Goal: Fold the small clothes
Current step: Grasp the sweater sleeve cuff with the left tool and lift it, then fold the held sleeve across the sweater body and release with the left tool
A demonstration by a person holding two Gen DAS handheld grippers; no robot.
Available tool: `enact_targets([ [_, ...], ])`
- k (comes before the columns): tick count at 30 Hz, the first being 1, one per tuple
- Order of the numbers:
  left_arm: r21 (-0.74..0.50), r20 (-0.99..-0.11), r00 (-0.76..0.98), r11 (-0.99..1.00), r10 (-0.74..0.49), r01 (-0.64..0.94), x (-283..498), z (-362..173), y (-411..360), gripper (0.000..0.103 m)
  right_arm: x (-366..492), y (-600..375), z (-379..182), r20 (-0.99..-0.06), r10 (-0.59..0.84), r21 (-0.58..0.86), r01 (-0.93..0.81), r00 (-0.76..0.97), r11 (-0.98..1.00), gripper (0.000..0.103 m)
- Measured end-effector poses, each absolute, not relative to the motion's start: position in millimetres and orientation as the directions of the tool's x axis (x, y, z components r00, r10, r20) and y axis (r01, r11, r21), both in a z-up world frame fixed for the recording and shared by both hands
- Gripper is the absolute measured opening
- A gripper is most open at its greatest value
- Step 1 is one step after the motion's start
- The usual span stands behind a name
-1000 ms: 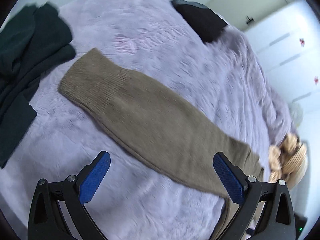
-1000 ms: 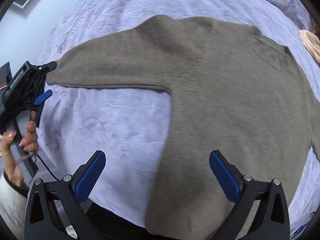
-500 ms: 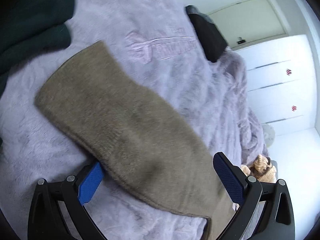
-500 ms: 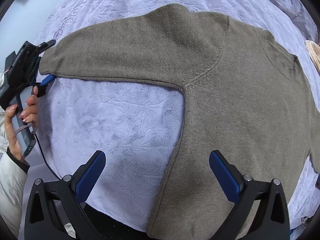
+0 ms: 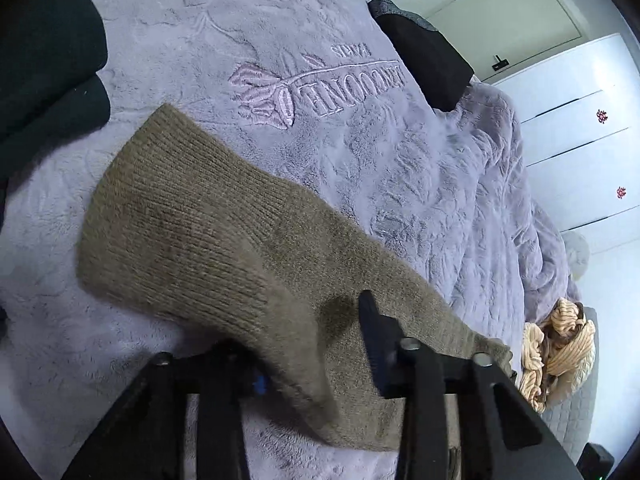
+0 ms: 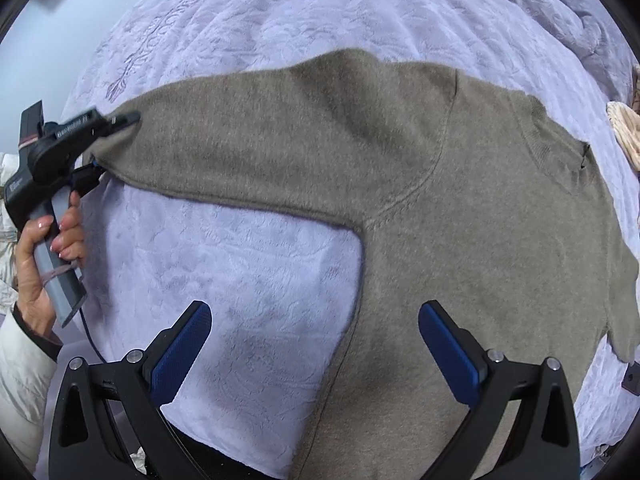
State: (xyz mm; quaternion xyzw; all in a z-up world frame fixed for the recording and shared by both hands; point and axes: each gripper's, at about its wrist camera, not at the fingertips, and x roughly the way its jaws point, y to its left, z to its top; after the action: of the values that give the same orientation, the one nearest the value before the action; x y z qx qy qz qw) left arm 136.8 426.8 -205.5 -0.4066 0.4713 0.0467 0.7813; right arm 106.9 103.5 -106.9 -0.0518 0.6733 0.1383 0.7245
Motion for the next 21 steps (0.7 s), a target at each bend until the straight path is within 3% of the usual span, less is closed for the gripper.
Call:
enact_targets([
  [1,-0.594,-0.770,0.556,0.671,-0.313,-0.444,136.4,-202.9,425.1,0.020,111.3,101.9,-104.6,-0.990,0.129,0.107,-0.267,0.064,0.958,0.103],
  [10,-0.525,-0.741,0.608,0.809,-0.284,-0.263,142.3,-142.7,371.4,0.020,119.1,74.8,-93.6,-0.987,0.121,0.098,-0.208,0.104,0.973,0.103],
  [21,-0.531,-0.653,0.600,0.844,-0.462,0.072,160.9,-66.0,207.1,0.020,99.8,-18.9,-91.9,-0.984,0.120,0.111,-0.074,0.130,0.991,0.103],
])
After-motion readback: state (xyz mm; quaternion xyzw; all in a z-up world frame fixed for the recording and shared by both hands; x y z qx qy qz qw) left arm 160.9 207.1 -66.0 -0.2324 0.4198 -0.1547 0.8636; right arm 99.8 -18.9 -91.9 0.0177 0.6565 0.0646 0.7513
